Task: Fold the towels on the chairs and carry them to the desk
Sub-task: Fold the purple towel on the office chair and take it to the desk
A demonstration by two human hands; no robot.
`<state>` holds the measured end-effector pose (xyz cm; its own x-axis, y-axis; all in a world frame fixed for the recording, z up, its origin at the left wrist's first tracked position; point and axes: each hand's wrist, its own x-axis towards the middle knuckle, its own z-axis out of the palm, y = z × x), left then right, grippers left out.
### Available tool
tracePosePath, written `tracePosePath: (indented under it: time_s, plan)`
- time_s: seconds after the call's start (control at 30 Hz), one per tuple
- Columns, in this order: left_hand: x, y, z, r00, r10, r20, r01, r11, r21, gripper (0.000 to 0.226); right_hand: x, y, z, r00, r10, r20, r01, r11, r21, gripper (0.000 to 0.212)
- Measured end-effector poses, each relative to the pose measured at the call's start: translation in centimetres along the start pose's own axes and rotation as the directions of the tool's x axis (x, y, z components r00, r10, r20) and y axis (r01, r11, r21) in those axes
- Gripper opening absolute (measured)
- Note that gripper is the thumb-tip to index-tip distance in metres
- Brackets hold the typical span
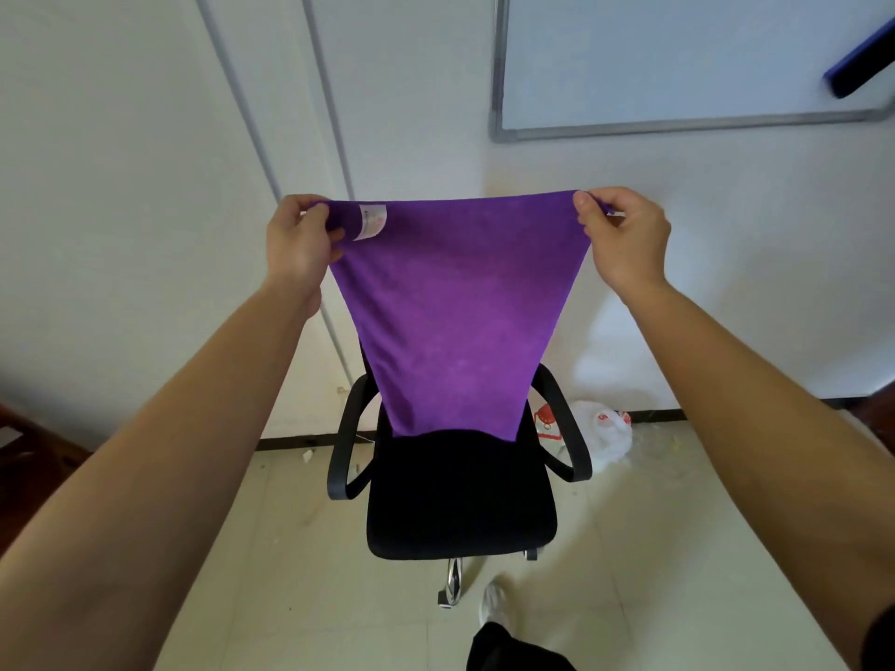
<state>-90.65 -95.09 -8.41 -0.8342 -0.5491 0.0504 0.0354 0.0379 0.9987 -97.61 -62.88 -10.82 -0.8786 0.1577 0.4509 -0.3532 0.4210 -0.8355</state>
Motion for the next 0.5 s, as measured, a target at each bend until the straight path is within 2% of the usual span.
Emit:
tracePosePath:
  time_s: [0.17, 0.27, 0.37, 0.5]
  plan:
    - [-3.8, -1.5, -0.7, 1.0, 0.031, 0.005, -0.031, 0.999, 0.024, 0.019, -3.6, 0.4, -2.0, 1.0, 0.002, 0.006, -0.002, 0.999, -0.044, 0.021]
    - [-6.7, -4.0, -2.0, 0.999, 0.052, -0.01, -0.05, 0.99, 0.134, 0.016, -7.1, 1.4, -3.4, 0.998, 0.039, 0.049, -0.035, 0.997, -0.068, 0.023]
    - [-10.4, -7.5, -3.4, 0.999, 0.029, -0.032, -0.019, 0.961, 0.274, 0.018, -11.7, 2.8, -4.6, 0.99, 0.098, 0.105, -0.087, 0.991, -0.101, 0.022]
    - [-16.8, -13.3, -5.4, 0.997, -0.038, -0.071, 0.061, 0.93, 0.363, 0.019, -19.4, 5.5, -5.9, 0.962, 0.194, 0.193, -0.161, 0.971, -0.177, 0.024]
